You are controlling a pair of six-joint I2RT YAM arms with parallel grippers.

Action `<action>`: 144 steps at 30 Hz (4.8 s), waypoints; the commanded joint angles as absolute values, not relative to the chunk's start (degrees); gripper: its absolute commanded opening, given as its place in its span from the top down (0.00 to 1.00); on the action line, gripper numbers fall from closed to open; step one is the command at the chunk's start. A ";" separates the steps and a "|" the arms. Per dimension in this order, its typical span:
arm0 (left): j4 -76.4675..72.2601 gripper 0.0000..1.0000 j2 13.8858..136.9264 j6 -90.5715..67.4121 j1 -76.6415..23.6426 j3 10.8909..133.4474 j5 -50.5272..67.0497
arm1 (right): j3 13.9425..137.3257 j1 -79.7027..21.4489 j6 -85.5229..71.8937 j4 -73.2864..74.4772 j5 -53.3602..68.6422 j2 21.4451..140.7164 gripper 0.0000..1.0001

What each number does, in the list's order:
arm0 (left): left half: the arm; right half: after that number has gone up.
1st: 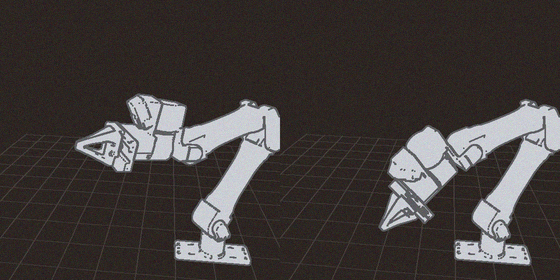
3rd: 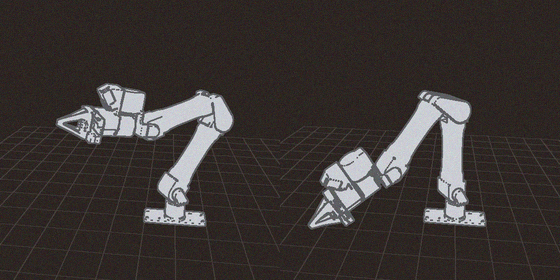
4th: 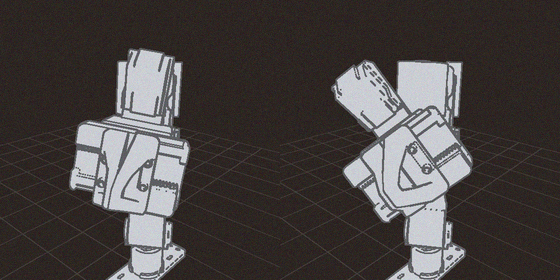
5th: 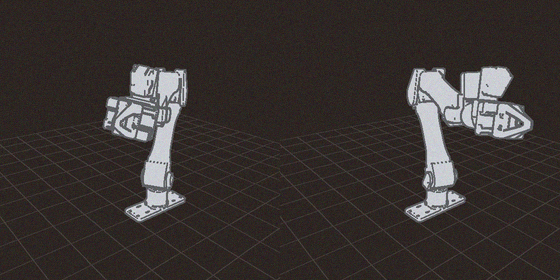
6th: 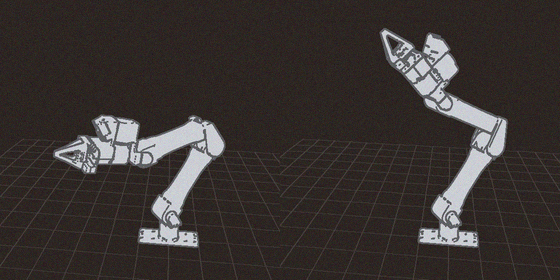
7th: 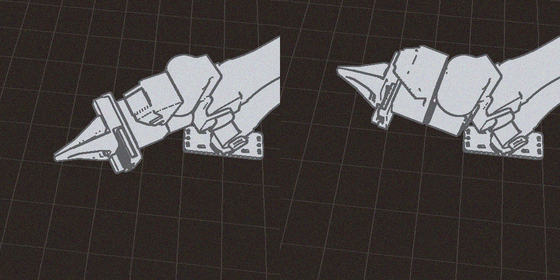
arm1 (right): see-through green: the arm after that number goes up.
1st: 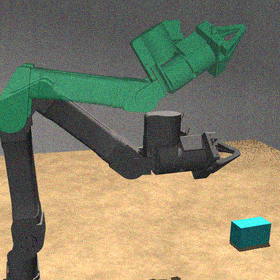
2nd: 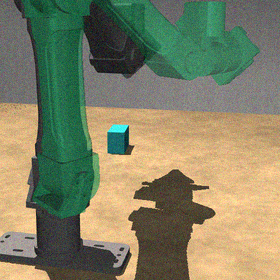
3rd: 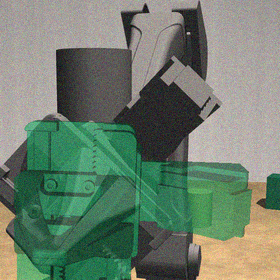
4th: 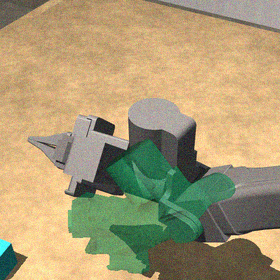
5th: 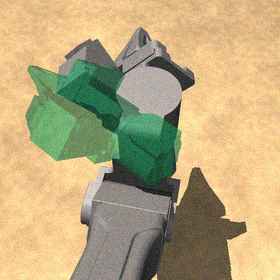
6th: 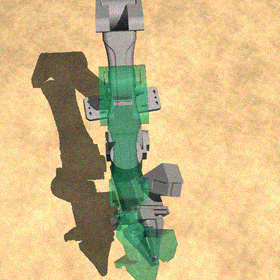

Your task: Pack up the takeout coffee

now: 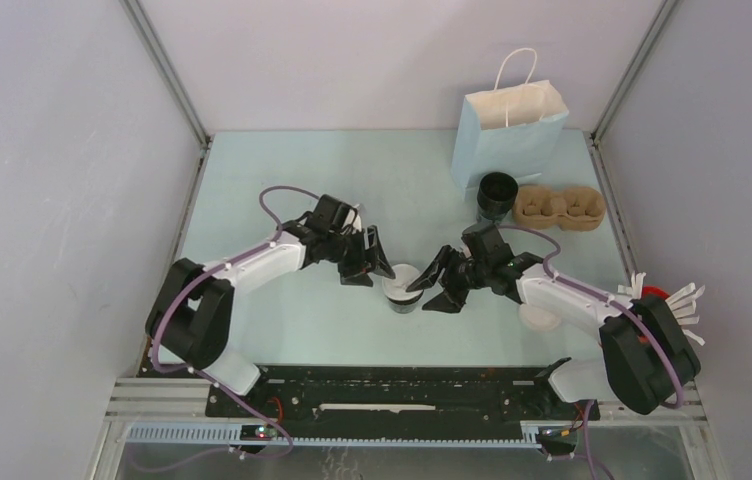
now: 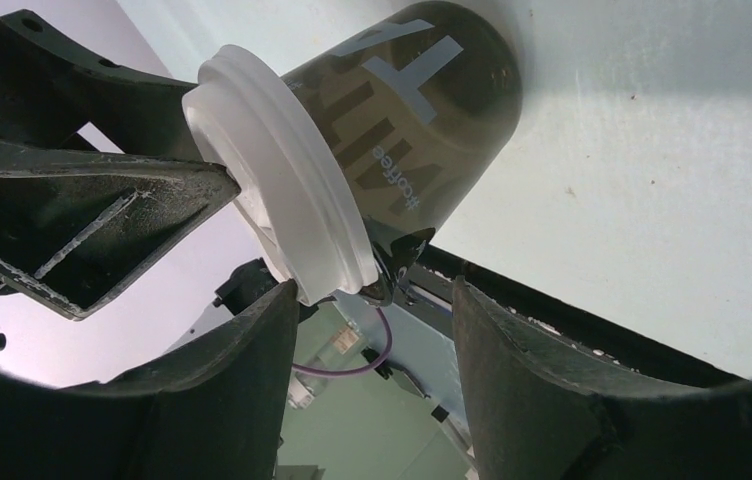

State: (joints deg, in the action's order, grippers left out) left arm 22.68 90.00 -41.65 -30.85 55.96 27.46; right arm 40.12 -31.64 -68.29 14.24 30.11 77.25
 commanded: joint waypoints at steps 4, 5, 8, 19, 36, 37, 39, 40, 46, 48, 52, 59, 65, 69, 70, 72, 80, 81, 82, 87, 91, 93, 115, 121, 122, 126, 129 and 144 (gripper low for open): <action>20.29 0.28 85.18 -42.95 -31.70 54.11 28.76 | 39.85 -32.80 -65.69 15.29 28.71 74.59 0.40; 20.01 0.26 84.72 -43.10 -31.73 53.85 28.91 | 39.90 -32.86 -65.24 15.40 28.74 74.42 0.42; 19.45 0.25 83.57 -43.70 -31.81 53.04 29.33 | 39.90 -32.87 -64.38 16.38 28.73 73.99 0.42; 17.90 0.24 82.92 -44.62 -33.39 51.14 29.03 | 39.90 -32.96 -63.19 14.32 30.49 74.97 0.40; 19.01 0.35 84.77 -42.62 -33.32 53.26 27.54 | 45.53 -32.96 -53.99 17.50 29.13 76.69 0.30; 19.26 0.36 84.62 -42.44 -33.33 53.34 27.47 | 46.47 -33.07 -52.72 18.75 28.51 76.58 0.28; 19.57 0.37 84.73 -42.07 -33.40 53.53 27.55 | 48.47 -33.21 -50.03 21.54 26.68 75.66 0.22; 19.74 0.37 84.79 -41.95 -33.40 53.56 27.56 | 49.11 -33.30 -48.81 22.51 25.85 75.21 0.18; 20.57 0.40 85.30 -41.01 -33.55 53.88 27.73 | 54.93 -34.30 -35.72 27.07 22.03 75.01 0.04; 20.65 0.41 85.17 -41.00 -33.55 53.92 27.63 | 58.44 -36.51 -28.17 29.73 18.31 76.57 0.01; 20.65 0.41 85.24 -40.96 -33.57 54.18 27.94 | 64.17 -42.45 -13.80 34.82 7.22 80.24 0.00; 20.68 0.41 85.11 -41.22 -33.64 54.23 28.21 | 66.51 -45.80 -4.89 34.28 5.81 83.57 0.00; 20.27 0.41 85.16 -41.71 -33.66 54.04 28.61 | 66.53 -47.24 -3.82 32.32 6.09 84.92 0.00; 19.70 0.41 85.12 -42.35 -33.66 54.02 28.95 | 66.88 -48.27 -3.66 31.66 3.93 86.39 0.00; 19.71 0.41 85.08 -42.38 -33.63 54.03 28.92 | 66.88 -48.53 -3.38 31.58 3.46 86.66 0.00; 19.69 0.41 85.07 -42.45 -33.65 54.12 28.94 | 66.88 -48.81 -2.99 31.42 3.75 87.02 0.01; 19.70 0.41 85.12 -42.54 -33.66 54.31 29.27 | 66.88 -49.94 -2.72 31.10 0.87 86.76 0.10; 19.74 0.40 85.08 -42.58 -33.70 54.28 29.27 | 66.88 -50.11 -2.82 31.07 0.23 86.55 0.11; 19.77 0.41 85.01 -42.62 -33.69 54.38 29.39 | 66.91 -50.36 -2.75 31.10 0.03 86.31 0.11; 19.78 0.41 85.03 -42.46 -33.71 54.37 29.37 | 66.89 -50.95 -2.58 31.34 -1.95 86.04 0.06; 19.78 0.41 84.99 -42.30 -33.67 54.12 29.36 | 66.89 -51.41 -2.13 31.12 -3.05 85.73 0.02; 19.79 0.41 84.90 -42.28 -33.69 54.07 29.40 | 67.06 -51.54 -2.18 31.12 -3.19 85.29 0.02; 19.82 0.41 85.16 -41.92 -33.62 53.88 29.61 | 68.40 -53.08 -2.03 32.86 -6.56 85.69 0.11; 20.73 0.36 83.80 -42.01 -33.65 55.21 29.15 | 68.48 -53.26 -2.12 33.04 -6.46 84.73 0.17; 21.19 0.34 83.26 -42.01 -33.51 55.74 28.96 | 68.51 -53.26 -2.11 33.11 -6.20 84.39 0.18; 22.28 0.28 81.23 -42.27 -32.61 57.33 28.55 | 68.51 -53.26 -2.56 33.85 -5.46 83.39 0.19; 22.68 0.25 80.19 -42.36 -31.64 57.50 28.34 | 68.49 -53.26 -2.94 34.39 -4.81 82.94 0.21; 22.36 0.22 79.66 -42.62 -30.23 54.30 28.29 | 67.65 -55.02 -3.92 34.12 -4.90 85.50 0.19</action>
